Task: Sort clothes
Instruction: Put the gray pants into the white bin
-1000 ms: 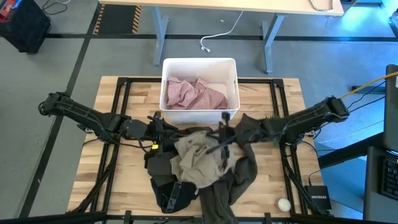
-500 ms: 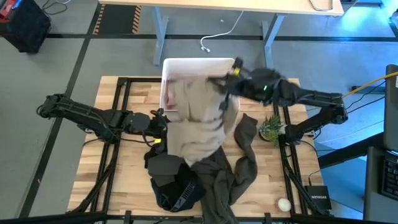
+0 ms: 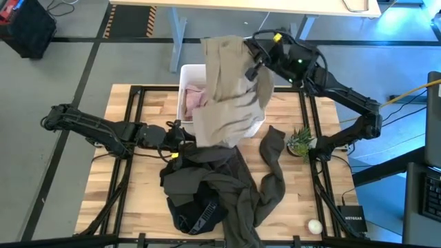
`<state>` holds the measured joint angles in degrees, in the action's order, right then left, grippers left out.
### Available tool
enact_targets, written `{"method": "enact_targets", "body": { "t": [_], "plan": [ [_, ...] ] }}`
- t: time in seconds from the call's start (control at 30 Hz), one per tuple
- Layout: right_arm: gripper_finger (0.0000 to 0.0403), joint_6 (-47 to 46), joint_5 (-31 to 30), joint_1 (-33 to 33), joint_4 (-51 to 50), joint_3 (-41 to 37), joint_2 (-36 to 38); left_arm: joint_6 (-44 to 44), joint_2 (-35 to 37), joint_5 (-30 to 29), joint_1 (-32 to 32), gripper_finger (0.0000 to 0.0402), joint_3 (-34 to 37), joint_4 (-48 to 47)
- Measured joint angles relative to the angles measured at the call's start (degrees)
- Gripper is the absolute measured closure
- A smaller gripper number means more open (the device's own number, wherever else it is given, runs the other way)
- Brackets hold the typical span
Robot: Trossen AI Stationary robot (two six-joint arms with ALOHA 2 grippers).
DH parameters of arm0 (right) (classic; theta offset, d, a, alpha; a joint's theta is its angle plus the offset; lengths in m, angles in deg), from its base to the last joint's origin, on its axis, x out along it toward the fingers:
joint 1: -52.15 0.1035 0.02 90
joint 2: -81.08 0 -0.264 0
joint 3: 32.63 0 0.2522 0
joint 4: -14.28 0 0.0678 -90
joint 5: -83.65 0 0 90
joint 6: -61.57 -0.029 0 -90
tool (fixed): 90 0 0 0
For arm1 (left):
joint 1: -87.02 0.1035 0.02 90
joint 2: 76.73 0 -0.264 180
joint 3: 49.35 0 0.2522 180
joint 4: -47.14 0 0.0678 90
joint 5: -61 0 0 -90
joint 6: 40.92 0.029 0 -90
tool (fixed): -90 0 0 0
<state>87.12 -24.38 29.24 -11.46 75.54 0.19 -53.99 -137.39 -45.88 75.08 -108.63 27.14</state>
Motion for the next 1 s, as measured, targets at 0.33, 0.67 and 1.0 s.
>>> {"method": "enact_targets", "body": {
  "t": [0.33, 0.67, 1.0],
  "plan": [
    [0.0403, -1.27, -2.44, -2.41, 2.66, -0.04, -11.38, 1.51, 0.0, -0.02, -0.18, 0.0167, 0.0, 0.2],
    [0.0403, -4.1, -2.35, -2.28, 0.07, -0.07, -21.69, 1.55, 0.42, -0.04, -0.46, 0.0167, 0.0, -0.01],
    [0.0303, -9.5, -3.33, -1.49, -3.61, -0.07, -23.72, -0.27, 0.42, -0.24, -0.46, 0.0167, 0.0, -0.82]
  ]
}}
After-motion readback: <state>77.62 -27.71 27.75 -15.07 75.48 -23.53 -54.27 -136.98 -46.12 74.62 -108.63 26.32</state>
